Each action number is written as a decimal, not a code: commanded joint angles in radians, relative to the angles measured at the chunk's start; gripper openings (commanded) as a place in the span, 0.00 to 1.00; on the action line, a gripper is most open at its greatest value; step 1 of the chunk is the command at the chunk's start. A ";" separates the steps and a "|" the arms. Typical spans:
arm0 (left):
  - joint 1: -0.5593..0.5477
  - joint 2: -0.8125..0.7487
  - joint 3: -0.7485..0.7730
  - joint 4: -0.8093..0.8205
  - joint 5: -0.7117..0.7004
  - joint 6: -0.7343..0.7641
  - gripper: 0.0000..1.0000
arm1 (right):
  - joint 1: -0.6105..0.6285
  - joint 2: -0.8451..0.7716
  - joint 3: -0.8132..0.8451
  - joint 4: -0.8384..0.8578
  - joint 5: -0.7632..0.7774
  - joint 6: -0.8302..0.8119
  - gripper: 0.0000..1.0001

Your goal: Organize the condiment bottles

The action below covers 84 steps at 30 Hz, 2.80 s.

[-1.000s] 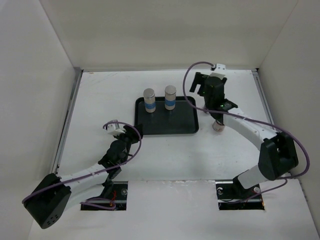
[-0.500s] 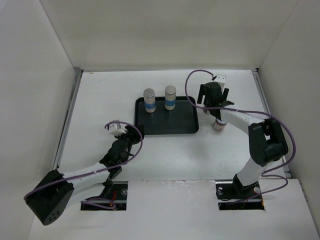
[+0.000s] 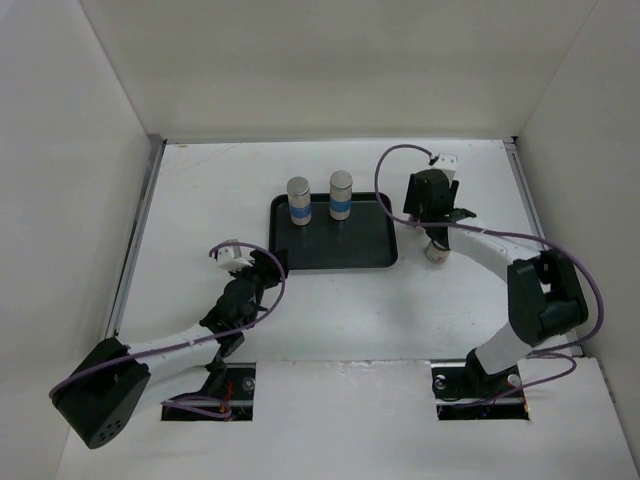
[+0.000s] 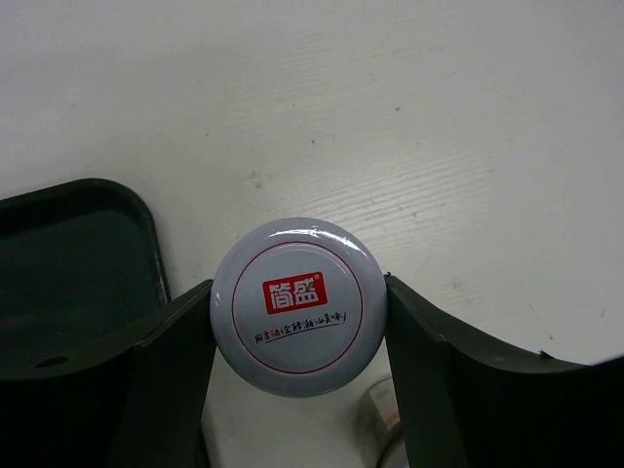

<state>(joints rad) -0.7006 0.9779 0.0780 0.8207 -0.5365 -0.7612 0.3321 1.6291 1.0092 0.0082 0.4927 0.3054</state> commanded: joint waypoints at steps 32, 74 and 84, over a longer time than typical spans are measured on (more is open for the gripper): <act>-0.006 0.035 0.031 0.078 0.035 -0.013 0.58 | 0.201 -0.240 -0.124 0.213 0.134 0.015 1.00; 0.031 0.031 0.025 0.077 0.033 -0.018 0.58 | 0.448 -0.154 -0.054 0.217 0.049 0.112 0.57; 0.052 0.065 0.032 0.077 0.049 -0.024 0.59 | 0.474 0.018 0.011 0.292 0.063 0.090 0.75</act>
<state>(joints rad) -0.6617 1.0328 0.0803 0.8433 -0.4980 -0.7742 0.7940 1.6669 0.9550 0.1501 0.5373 0.4034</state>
